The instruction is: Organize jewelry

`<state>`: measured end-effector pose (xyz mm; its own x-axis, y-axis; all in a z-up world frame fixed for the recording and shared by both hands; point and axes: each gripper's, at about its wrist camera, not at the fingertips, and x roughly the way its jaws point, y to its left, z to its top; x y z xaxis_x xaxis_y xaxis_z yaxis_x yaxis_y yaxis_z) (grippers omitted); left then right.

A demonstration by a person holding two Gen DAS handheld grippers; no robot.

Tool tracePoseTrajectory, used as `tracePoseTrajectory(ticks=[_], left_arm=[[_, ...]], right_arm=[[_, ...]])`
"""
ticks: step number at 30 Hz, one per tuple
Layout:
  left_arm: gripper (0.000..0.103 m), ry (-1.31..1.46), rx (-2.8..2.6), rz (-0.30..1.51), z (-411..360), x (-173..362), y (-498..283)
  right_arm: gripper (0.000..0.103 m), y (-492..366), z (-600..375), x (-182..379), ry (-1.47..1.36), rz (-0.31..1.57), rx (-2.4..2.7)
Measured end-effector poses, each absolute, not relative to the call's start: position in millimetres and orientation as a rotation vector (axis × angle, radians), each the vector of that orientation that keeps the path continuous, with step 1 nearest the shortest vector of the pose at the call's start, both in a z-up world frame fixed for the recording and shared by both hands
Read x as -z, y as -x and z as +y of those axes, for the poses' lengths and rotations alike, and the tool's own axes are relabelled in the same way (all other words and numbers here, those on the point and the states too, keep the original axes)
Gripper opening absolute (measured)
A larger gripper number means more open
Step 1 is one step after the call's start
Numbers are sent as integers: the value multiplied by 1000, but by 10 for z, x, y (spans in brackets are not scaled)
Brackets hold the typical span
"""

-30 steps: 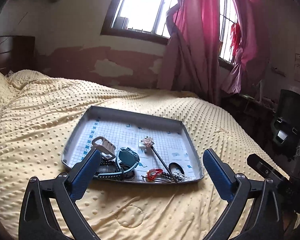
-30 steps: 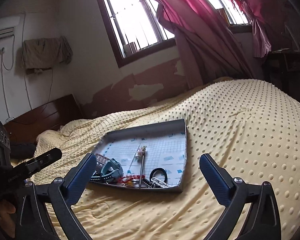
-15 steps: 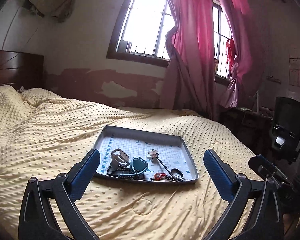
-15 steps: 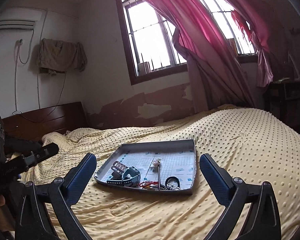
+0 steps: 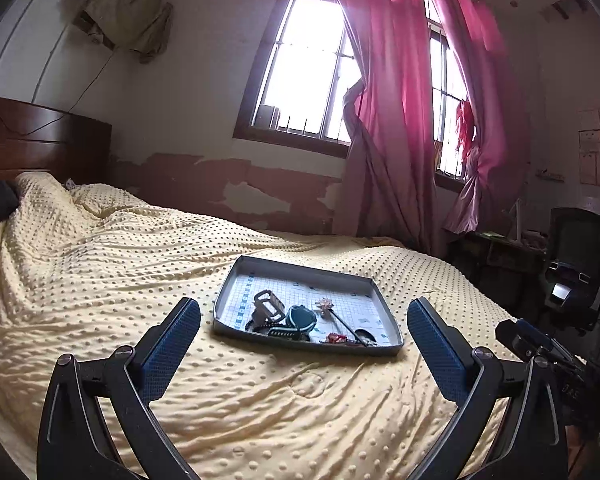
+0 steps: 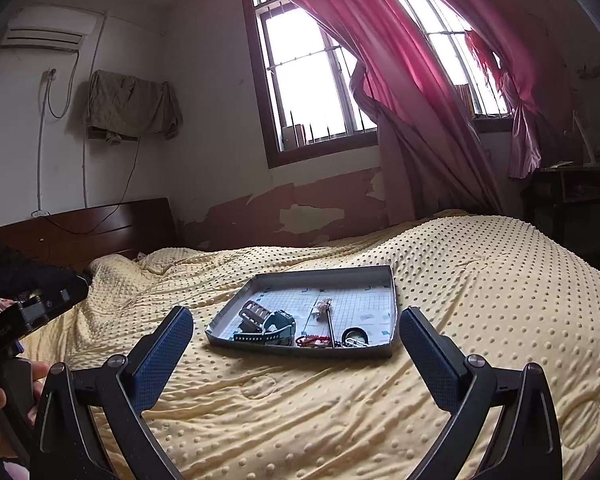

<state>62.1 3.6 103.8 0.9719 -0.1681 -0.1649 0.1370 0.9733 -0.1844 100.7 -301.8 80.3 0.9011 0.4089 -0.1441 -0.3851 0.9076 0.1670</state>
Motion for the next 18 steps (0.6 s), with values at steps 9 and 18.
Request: tracePoseTrajectory(ticks=[9, 18], left_arm=[[101, 119, 139, 206, -15, -756, -468], [101, 214, 114, 304, 141, -426, -408]], right_arm=[[103, -806, -2878, -650, -78, 202, -402], [103, -707, -2790, -497, -51, 264, -388]])
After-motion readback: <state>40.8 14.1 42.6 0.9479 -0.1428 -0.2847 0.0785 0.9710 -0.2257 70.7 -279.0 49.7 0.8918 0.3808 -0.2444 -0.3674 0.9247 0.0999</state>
